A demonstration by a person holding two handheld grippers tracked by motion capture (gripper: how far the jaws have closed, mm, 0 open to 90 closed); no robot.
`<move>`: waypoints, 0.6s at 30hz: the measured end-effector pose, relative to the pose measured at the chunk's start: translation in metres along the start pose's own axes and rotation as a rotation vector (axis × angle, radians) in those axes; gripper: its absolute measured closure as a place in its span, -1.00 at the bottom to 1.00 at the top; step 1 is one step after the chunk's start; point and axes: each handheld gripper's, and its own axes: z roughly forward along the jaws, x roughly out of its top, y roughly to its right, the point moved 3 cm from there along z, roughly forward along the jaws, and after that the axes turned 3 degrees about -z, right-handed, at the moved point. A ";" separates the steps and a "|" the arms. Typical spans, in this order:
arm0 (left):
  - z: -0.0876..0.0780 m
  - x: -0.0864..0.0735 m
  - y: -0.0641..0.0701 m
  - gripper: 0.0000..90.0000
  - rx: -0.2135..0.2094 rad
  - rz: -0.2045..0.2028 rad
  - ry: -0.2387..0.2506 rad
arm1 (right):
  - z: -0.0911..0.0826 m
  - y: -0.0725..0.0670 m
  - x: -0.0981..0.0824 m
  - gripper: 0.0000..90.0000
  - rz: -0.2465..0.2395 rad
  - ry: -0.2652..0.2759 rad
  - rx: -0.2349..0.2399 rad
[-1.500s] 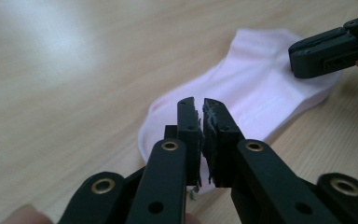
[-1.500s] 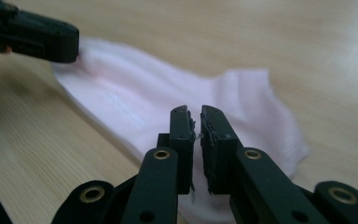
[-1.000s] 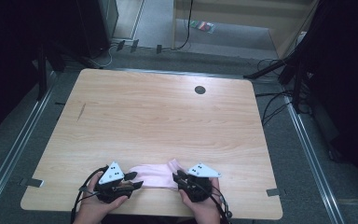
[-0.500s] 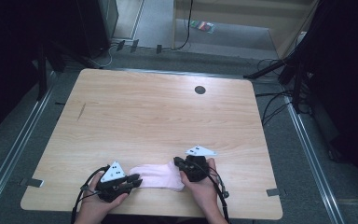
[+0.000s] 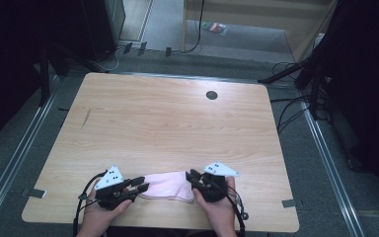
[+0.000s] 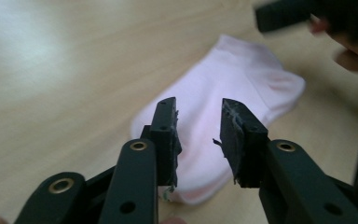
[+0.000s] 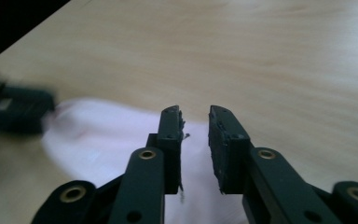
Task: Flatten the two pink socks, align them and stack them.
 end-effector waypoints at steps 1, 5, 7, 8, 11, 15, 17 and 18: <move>0.002 0.000 0.000 0.54 0.020 0.007 -0.011 | 0.001 -0.008 -0.006 0.77 -0.023 -0.044 0.012; 0.017 -0.009 -0.002 0.64 0.054 0.017 -0.130 | 0.015 -0.019 -0.031 0.96 -0.083 -0.155 0.001; 0.019 -0.011 -0.002 0.60 0.035 0.011 -0.134 | 0.015 -0.017 -0.035 0.99 -0.072 -0.140 0.004; 0.018 -0.011 -0.003 0.58 0.026 0.016 -0.139 | 0.014 -0.015 -0.034 1.00 -0.079 -0.140 -0.006; 0.017 -0.012 -0.001 0.51 0.030 0.037 -0.141 | 0.012 -0.008 -0.032 0.99 -0.113 -0.141 -0.058; 0.018 -0.013 0.005 0.31 0.043 0.094 -0.146 | 0.005 -0.002 -0.032 0.89 -0.052 -0.110 -0.033; 0.018 -0.014 0.007 0.24 0.037 0.111 -0.149 | 0.003 -0.004 -0.034 0.85 -0.066 -0.118 -0.038; 0.018 -0.014 0.007 0.22 0.040 0.117 -0.149 | 0.003 -0.005 -0.035 0.83 -0.077 -0.125 -0.040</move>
